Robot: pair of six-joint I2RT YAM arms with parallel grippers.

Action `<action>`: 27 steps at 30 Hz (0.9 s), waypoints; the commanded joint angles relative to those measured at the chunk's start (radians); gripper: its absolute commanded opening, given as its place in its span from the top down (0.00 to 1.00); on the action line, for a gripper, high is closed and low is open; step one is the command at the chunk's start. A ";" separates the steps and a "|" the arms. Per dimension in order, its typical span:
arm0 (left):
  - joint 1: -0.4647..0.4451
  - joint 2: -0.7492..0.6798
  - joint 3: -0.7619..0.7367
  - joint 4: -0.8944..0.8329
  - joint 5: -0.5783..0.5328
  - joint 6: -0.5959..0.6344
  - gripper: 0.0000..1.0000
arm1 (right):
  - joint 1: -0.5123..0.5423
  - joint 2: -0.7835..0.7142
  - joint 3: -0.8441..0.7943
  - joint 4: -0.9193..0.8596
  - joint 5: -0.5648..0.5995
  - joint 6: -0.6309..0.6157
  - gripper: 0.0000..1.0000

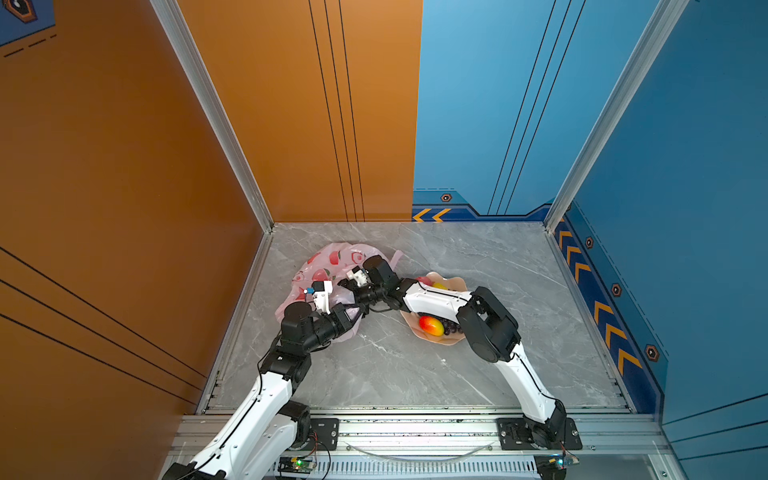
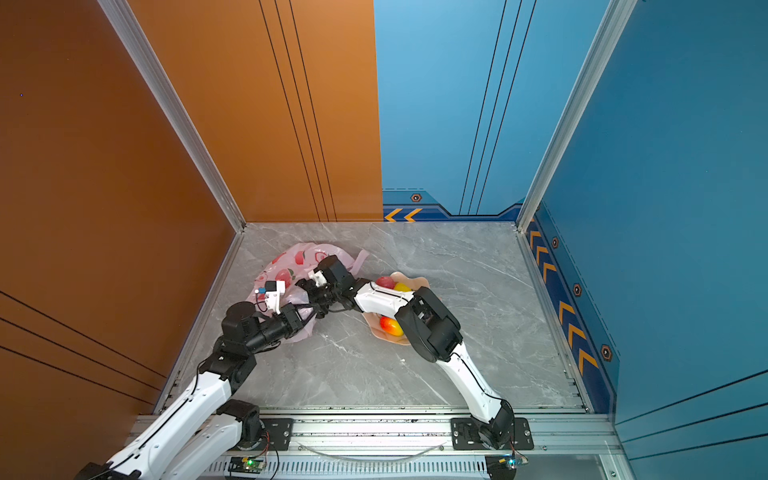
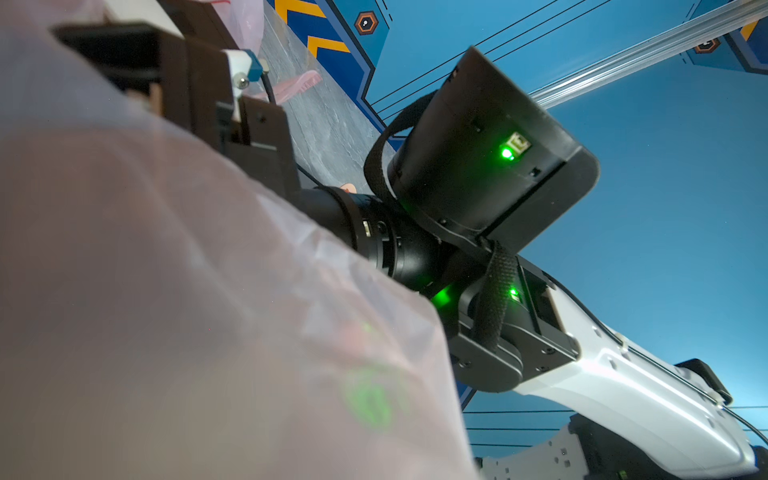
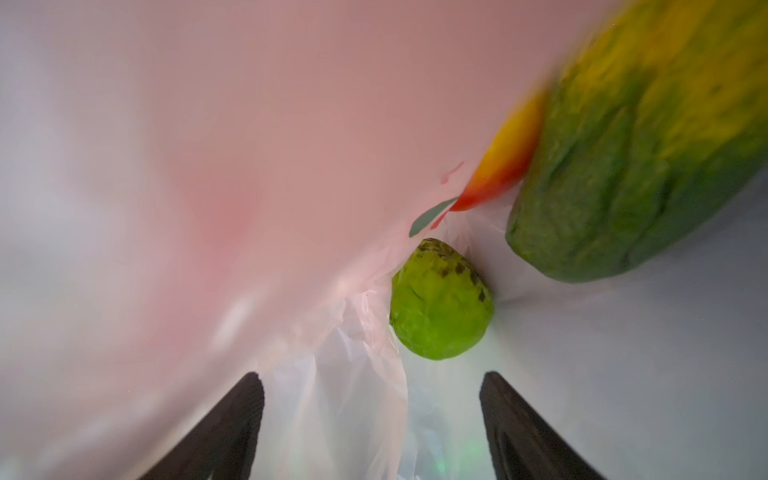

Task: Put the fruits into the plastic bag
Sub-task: 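Carry the custard apple into the bag mouth held by the left gripper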

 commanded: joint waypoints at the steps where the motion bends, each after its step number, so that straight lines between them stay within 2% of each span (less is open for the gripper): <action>1: 0.012 -0.017 -0.014 0.015 0.002 0.004 1.00 | 0.001 -0.021 0.017 -0.027 -0.020 -0.035 0.20; 10: 0.023 -0.035 -0.014 -0.002 0.007 0.005 1.00 | -0.006 -0.053 -0.009 -0.061 0.005 -0.070 0.21; 17: 0.041 -0.073 -0.015 -0.030 0.004 0.005 1.00 | -0.031 -0.145 -0.032 -0.298 0.129 -0.238 0.21; 27: 0.059 -0.120 -0.013 -0.089 -0.001 0.007 1.00 | -0.065 -0.291 -0.067 -0.538 0.271 -0.407 0.22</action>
